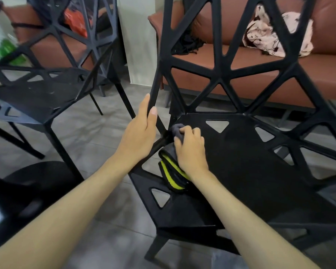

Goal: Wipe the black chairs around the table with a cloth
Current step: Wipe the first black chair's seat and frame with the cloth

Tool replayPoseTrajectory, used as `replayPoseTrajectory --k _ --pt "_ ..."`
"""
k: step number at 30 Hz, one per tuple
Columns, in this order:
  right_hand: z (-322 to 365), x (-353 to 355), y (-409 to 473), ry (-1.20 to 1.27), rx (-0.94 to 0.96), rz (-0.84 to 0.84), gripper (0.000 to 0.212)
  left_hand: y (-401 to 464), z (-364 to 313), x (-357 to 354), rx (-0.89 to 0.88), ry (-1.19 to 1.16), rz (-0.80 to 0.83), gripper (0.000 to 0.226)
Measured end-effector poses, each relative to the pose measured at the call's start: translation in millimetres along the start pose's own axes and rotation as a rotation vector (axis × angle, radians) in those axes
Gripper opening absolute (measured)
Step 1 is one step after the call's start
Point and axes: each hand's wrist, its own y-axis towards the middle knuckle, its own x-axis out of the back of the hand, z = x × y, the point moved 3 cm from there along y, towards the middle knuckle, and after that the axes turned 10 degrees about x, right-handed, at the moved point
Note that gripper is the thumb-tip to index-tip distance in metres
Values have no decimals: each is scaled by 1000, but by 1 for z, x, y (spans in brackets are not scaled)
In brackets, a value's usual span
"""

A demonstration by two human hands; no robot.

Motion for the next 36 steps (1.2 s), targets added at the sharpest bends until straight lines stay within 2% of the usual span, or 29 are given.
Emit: replayPoseTrajectory --k 5,8,14,17,25,28,32,36 --pt "57 5 -70 285 283 54 8 5 10 -2 15 -234 103 61" --pt "59 5 -78 248 395 66 3 8 14 -2 105 -386 171 64" --pt "12 2 -14 6 196 -15 15 3 16 2 69 -367 250 59" --pt "9 1 -10 3 159 -51 16 1 19 5 72 -322 284 54" --pt "55 11 -68 325 450 148 9 1 14 12 110 -259 361 53" --pt "47 13 -61 249 431 134 14 -1 8 13 112 -244 358 52" --pt "29 17 -30 97 303 73 11 0 8 13 124 -230 363 53" --pt "54 15 -57 219 439 110 10 0 8 15 126 -189 356 52"
